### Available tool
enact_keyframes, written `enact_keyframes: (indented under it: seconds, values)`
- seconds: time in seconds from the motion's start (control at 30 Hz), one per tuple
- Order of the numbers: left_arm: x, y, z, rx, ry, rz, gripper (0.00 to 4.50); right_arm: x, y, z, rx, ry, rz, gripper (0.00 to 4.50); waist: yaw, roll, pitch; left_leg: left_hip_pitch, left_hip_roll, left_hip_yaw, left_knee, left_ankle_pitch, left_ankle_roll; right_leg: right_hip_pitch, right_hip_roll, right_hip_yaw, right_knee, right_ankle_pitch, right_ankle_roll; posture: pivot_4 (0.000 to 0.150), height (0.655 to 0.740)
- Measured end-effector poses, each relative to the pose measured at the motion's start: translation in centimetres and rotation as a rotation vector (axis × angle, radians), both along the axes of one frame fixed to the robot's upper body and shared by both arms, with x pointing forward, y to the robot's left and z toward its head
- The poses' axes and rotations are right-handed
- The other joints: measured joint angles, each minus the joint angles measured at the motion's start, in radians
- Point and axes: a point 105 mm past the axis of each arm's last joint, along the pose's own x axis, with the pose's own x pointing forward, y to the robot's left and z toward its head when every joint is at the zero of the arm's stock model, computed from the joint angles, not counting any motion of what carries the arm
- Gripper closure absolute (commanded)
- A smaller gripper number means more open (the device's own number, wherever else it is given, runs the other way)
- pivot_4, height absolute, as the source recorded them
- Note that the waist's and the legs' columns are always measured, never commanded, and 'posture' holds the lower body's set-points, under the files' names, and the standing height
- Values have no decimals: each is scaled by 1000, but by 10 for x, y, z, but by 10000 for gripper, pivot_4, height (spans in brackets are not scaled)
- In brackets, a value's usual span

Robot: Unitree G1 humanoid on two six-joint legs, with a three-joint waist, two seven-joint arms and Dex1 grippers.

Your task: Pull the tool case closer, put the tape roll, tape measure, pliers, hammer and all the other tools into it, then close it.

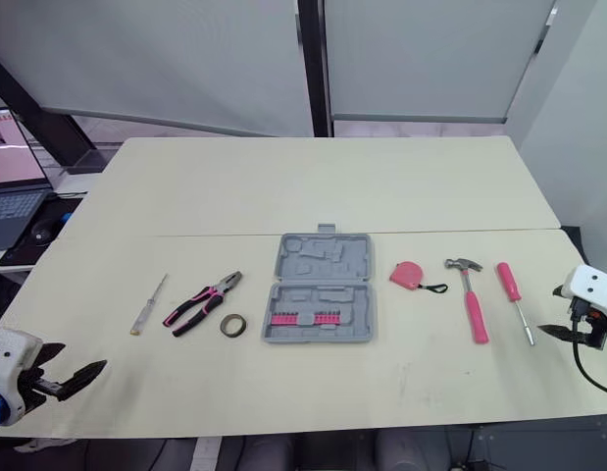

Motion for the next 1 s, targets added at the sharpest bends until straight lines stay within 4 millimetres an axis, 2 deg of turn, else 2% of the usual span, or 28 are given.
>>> enact_keyframes:
  seconds: [0.6,0.7,0.83,0.93,1.0]
  values:
    - [-26,12,-5,-26,15,74,0,3,3,-4,16,-15,-15,290,1,0,0,1,0,2,0,0,0,0,0,1,0,0,0,1500,7400]
    - [-18,-5,-7,-86,-19,43,0,3,14,-7,85,-55,-17,290,2,0,0,1,1,1,0,0,0,1,0,1,0,0,0,1500,7400]
    - [7,-35,2,-125,-48,-54,0,5,34,0,171,-107,-28,290,14,0,0,2,1,1,0,0,0,2,0,1,0,0,0,1500,7400]
    - [31,-61,13,-152,-90,-144,0,8,64,8,264,-148,-6,290,22,-1,0,2,1,1,1,0,0,3,0,0,0,1,1,1500,7400]
    - [48,-79,23,-173,-125,-216,3876,9,93,12,336,-160,36,3920,24,-1,0,1,1,1,2,0,0,3,0,0,0,1,1,1500,7400]
